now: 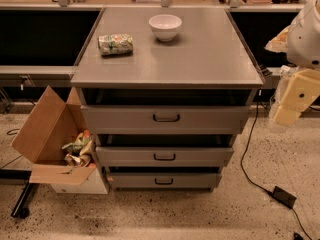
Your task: Open middle drawer
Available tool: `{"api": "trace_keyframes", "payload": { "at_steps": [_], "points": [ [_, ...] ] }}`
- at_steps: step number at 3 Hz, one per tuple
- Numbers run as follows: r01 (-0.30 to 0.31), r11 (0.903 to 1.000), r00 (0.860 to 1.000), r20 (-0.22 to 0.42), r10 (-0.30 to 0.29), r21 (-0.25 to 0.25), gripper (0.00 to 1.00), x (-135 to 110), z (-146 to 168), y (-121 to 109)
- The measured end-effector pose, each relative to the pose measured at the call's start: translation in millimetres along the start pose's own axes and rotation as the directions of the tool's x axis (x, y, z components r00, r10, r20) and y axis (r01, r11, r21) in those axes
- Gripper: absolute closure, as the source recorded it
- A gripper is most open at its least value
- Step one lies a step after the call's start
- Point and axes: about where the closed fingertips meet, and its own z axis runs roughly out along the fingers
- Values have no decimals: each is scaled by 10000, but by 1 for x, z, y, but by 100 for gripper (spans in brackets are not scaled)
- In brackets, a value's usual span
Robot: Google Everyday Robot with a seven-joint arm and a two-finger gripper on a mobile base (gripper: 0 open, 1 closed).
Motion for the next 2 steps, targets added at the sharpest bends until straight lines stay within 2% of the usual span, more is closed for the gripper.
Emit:
{"api": "trace_keyframes", "payload": {
  "at_steps": [1,2],
  "points": [
    [0,10000,10000,0,0,0,0,0,0,0],
    [228,9997,9997,105,-228,-1,0,-2,24,1]
  ]
}}
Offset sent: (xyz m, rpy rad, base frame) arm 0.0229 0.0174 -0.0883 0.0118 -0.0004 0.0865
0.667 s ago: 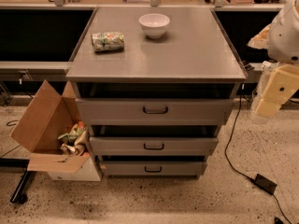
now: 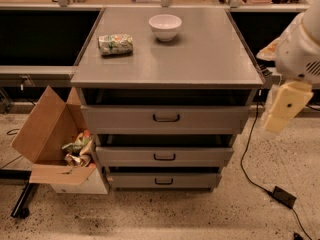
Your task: Open middle drawer
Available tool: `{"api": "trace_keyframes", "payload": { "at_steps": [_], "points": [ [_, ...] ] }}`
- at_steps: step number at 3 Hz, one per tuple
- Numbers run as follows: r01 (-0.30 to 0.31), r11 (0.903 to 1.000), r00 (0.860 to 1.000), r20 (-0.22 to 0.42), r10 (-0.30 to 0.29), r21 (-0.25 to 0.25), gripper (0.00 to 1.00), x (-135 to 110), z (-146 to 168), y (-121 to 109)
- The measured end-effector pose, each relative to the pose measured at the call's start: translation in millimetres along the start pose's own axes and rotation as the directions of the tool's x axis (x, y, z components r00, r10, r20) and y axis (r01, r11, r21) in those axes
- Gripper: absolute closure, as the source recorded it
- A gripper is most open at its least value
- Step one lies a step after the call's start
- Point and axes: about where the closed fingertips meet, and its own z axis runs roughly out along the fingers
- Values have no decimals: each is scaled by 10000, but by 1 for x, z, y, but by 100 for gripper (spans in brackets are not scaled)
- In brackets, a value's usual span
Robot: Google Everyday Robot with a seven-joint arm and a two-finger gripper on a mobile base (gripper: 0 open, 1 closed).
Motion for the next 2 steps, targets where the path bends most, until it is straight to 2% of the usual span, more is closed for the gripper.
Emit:
{"api": "trace_keyframes", "payload": {
  "at_steps": [1,2],
  "points": [
    [800,9967,9967,174,-798,-100,0,-4,62,13],
    [1518,9868,9884,135,-1512,-561,0,5,143,32]
  ]
}}
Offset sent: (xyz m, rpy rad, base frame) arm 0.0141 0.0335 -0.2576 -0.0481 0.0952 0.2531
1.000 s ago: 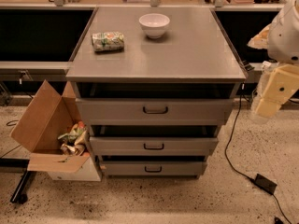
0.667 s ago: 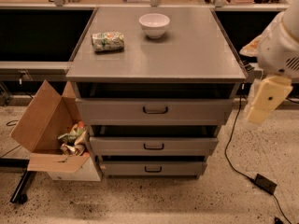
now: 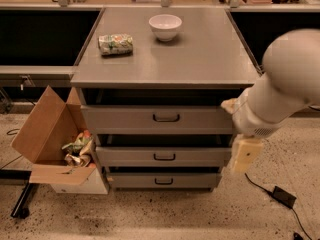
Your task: Open middle drawer
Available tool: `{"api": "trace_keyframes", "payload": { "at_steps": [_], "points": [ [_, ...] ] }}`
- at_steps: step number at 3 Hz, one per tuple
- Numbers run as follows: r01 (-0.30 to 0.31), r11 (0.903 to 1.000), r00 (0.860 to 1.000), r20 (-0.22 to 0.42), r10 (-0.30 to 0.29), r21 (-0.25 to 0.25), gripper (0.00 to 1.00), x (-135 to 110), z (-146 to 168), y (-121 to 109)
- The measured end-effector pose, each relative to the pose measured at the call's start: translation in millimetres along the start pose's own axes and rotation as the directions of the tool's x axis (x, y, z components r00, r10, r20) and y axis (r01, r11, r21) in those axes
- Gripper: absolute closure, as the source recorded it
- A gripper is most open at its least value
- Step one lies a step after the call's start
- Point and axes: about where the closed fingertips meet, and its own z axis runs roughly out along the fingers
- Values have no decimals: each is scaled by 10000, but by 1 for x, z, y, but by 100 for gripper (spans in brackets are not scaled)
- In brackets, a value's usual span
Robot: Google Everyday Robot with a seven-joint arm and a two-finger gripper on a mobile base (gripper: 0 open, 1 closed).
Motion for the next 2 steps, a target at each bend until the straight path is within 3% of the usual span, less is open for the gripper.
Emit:
{"api": "trace_keyframes", "payload": {
  "at_steps": [1,2],
  "points": [
    [-61,9930,9996,258,92,-1182,0,22,91,25],
    [-61,9930,9996,258,92,-1182,0,22,91,25]
  ]
}}
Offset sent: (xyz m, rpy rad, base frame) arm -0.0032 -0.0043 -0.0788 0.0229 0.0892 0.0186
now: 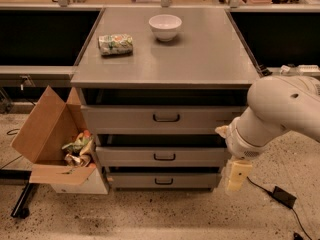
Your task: Open middle drawer
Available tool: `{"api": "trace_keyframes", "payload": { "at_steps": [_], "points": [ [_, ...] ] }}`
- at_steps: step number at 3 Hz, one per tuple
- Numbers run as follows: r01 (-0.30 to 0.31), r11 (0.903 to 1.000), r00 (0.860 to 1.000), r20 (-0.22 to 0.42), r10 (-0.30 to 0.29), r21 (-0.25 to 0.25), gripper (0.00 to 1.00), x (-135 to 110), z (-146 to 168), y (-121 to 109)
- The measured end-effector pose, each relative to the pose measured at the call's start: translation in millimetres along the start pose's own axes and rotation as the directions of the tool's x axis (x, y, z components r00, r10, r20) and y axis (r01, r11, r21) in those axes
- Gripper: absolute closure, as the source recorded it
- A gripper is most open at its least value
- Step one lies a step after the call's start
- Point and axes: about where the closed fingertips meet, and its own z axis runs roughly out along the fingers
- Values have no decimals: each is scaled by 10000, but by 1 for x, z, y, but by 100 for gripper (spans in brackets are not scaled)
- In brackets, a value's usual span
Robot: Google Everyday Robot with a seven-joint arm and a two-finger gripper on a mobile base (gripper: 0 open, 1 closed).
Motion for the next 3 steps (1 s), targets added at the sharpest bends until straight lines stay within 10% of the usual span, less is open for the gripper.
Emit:
{"api": "trace_keyframes", "payload": {
  "at_steps": [1,3],
  "points": [
    [27,10000,9993,-379,-24,89,0,4,12,-2],
    [333,9981,9972,-655,-367,-514,0,58,132,-9]
  ]
}}
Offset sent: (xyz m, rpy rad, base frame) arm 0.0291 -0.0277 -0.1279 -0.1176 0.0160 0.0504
